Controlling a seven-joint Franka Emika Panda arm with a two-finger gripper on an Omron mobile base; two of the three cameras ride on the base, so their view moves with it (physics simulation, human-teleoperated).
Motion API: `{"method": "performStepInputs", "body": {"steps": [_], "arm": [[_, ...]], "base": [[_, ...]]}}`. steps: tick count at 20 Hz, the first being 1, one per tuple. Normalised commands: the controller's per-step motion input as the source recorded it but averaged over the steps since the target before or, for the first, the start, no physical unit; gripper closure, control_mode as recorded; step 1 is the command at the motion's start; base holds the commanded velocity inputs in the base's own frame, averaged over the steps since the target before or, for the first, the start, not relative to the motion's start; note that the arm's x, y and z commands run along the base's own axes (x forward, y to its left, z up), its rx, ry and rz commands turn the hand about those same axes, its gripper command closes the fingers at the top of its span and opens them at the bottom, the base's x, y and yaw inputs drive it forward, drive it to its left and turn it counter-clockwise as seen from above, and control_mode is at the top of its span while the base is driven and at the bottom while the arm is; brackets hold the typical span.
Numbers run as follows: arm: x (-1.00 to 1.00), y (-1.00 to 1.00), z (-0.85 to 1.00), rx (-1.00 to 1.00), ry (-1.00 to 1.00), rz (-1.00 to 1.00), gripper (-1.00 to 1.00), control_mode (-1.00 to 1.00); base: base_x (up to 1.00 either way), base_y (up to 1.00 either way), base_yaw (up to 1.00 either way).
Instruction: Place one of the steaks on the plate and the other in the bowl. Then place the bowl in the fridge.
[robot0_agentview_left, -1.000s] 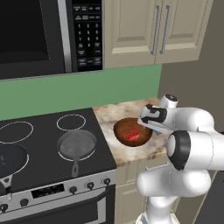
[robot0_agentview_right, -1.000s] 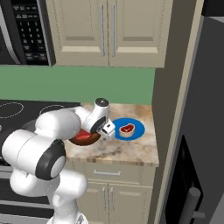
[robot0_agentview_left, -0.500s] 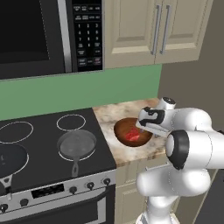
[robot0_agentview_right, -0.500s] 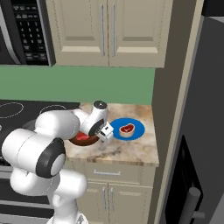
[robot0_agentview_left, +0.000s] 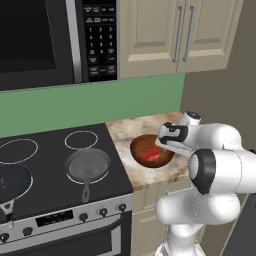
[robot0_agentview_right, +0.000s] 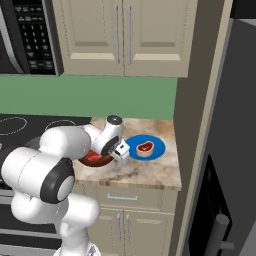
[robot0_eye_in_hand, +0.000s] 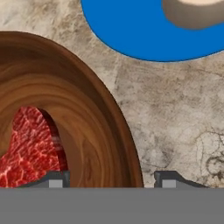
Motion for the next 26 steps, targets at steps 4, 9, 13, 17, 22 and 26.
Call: {"method": "performStepInputs", "body": {"steps": [4,9,13,17,22,26], "arm": [[0.00,0.00,0.00,0.00,0.00,0.00,1.00,-1.00],[0.00,0.18,0.00,0.00,0.00,-0.01,1.00,-1.00],[-0.08,0.34,0.06,0.06,0.00,-0.23,1.00,-1.00],[-0.25,0.21,0.48,0.06,0.01,-0.32,1.00,-1.00],[-0.41,-0.03,0.89,0.07,0.11,-0.24,1.00,-1.00],[-0.75,-0.13,0.66,0.11,0.14,-0.18,1.00,-1.00]], "base": [[0.00,0.00,0.00],[0.00,0.00,0.00],[0.00,0.00,0.00],[0.00,0.00,0.00],[0.00,0.00,0.00],[0.00,0.00,0.00]]}}
